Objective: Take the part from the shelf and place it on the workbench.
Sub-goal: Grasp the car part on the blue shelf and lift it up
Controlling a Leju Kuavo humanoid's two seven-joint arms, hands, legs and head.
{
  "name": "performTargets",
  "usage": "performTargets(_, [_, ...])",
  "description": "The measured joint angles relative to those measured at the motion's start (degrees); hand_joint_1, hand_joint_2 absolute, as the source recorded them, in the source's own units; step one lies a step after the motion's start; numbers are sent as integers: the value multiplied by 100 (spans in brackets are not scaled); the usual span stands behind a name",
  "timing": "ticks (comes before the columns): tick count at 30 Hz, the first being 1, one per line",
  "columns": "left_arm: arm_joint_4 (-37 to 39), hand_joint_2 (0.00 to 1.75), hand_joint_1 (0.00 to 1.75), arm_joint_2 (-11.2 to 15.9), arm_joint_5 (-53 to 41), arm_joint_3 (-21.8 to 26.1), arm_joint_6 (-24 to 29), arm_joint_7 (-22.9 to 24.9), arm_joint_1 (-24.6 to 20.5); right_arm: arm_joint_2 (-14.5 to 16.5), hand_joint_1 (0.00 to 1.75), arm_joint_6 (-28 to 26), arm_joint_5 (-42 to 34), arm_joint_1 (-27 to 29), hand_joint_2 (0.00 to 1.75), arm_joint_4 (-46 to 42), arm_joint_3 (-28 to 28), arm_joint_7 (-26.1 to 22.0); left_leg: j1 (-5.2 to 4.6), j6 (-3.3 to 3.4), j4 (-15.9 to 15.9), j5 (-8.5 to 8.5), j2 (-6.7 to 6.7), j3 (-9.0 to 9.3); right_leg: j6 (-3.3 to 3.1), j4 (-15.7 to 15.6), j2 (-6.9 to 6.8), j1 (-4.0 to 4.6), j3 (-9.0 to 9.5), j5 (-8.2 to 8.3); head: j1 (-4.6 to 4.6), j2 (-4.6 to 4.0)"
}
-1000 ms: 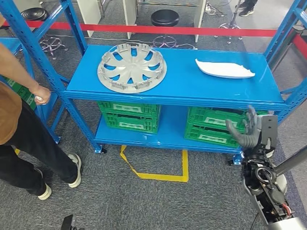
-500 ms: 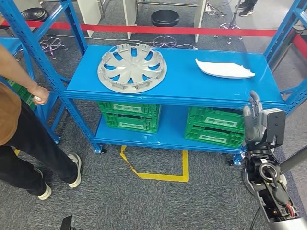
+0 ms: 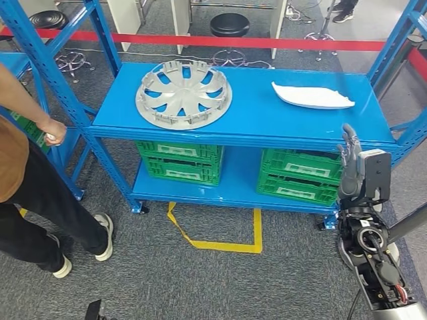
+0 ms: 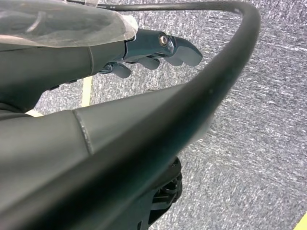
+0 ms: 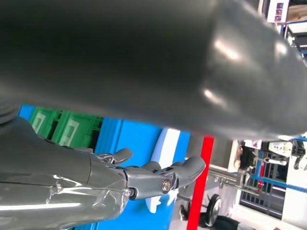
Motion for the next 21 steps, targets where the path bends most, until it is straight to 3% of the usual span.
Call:
performTargets(9, [11,0,0,2,-62,0,-125,69,-2,28,0,83,18,3,0,-7,28,4,-44,15,18,-14,-5,-8,8,-7,0,-42,-8,-2,-6,0])
performTargets(12, [14,0,0,6,-55,0,-140,78,-3,40,0,101,18,7,0,-26,35,6,-65,35,13,-25,-5,-21,26,1,1,-64,2,6,-9,0])
performTargets(15, [15,0,0,7,-21,0,-154,78,-6,49,0,119,18,6,0,-57,36,7,-23,89,-82,-22,-1,31,67,187,1,-67,-20,-32,-8,-1])
performTargets(17, [15,0,0,4,16,0,-157,78,-9,51,0,129,17,-14,0,-69,36,5,13,115,-134,-18,4,83,79,748,0,-74,-340,-293,35,-1])
performTargets(19, [15,0,0,3,38,0,-161,80,-8,53,0,144,14,-13,0,-72,38,8,27,113,-135,-31,4,92,115,1617,1,-95,-875,-603,92,-1])
performTargets(20, [15,0,0,0,42,0,-164,81,-3,53,0,151,10,1,0,-73,39,9,37,102,-133,-43,2,103,144,1910,0,-114,-1104,-645,111,-1])
performTargets(21, [15,0,0,-2,42,0,-167,84,2,54,0,157,8,13,0,-73,41,10,54,80,-131,-60,-3,124,179,1977,0,-135,-1234,-553,120,0])
